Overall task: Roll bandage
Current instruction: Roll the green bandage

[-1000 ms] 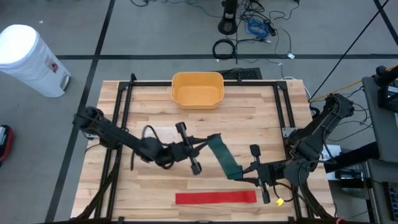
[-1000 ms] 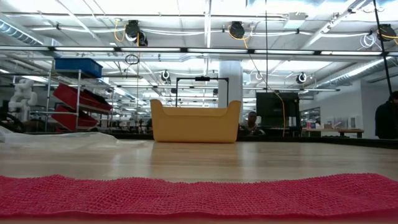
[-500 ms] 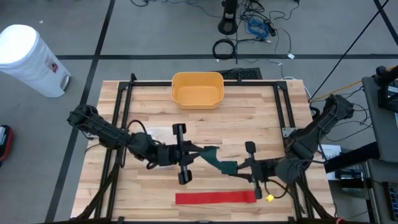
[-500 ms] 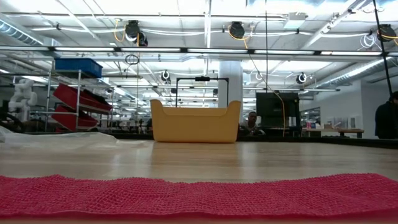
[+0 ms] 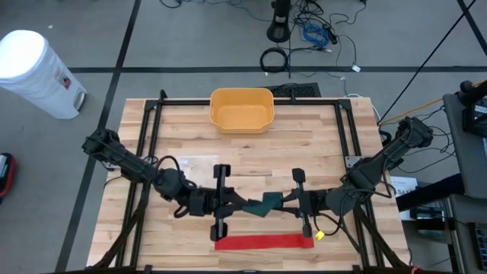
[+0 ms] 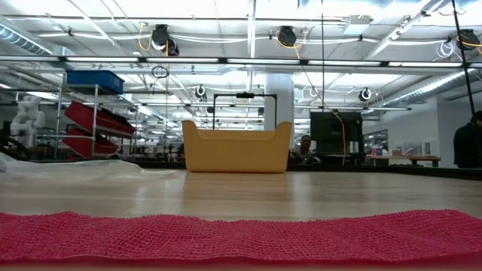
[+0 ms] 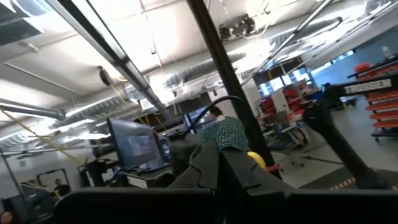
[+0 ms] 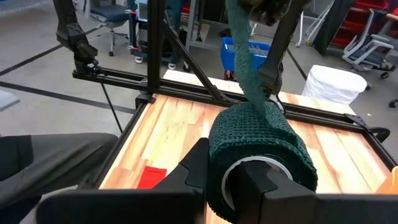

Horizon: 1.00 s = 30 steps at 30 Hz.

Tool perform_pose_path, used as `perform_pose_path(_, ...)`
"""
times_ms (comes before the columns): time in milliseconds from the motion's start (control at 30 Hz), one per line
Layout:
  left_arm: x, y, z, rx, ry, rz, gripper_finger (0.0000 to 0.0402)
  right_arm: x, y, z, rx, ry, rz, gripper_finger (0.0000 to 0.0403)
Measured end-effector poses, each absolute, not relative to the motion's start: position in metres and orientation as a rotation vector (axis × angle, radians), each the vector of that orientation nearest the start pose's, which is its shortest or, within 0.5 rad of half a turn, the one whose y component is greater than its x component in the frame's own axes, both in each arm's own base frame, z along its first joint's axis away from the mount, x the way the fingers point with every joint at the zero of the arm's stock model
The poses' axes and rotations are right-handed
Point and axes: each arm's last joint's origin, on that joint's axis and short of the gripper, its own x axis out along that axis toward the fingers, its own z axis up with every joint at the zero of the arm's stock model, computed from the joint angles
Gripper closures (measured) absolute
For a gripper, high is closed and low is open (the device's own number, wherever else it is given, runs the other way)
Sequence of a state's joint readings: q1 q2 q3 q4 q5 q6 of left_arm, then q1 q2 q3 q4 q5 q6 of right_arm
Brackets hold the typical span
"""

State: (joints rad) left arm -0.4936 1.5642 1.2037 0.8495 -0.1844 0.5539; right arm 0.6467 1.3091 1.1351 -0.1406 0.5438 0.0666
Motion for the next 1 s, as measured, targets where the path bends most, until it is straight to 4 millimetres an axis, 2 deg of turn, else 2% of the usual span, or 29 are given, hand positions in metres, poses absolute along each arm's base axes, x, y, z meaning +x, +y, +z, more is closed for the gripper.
perform_pose_path(567, 0.32, -0.173, 0.365, 0.278, -0.402, -0.297, 0.0398, 0.267, 0.151, 0.339, -0.173, 0.241, 0.021, 0.0369)
perform_pose_path(767, 0.319, -0.184, 0.357, 0.292, -0.356, -0.334, 0.0398, 0.269, 0.147, 0.339, -0.179, 0.242, 0.003, 0.0369)
perform_pose_path(1000, 0.315, -0.192, 0.357, 0.289, -0.355, -0.36, 0.0395, 0.269, 0.147, 0.339, -0.187, 0.242, 0.005, 0.0369)
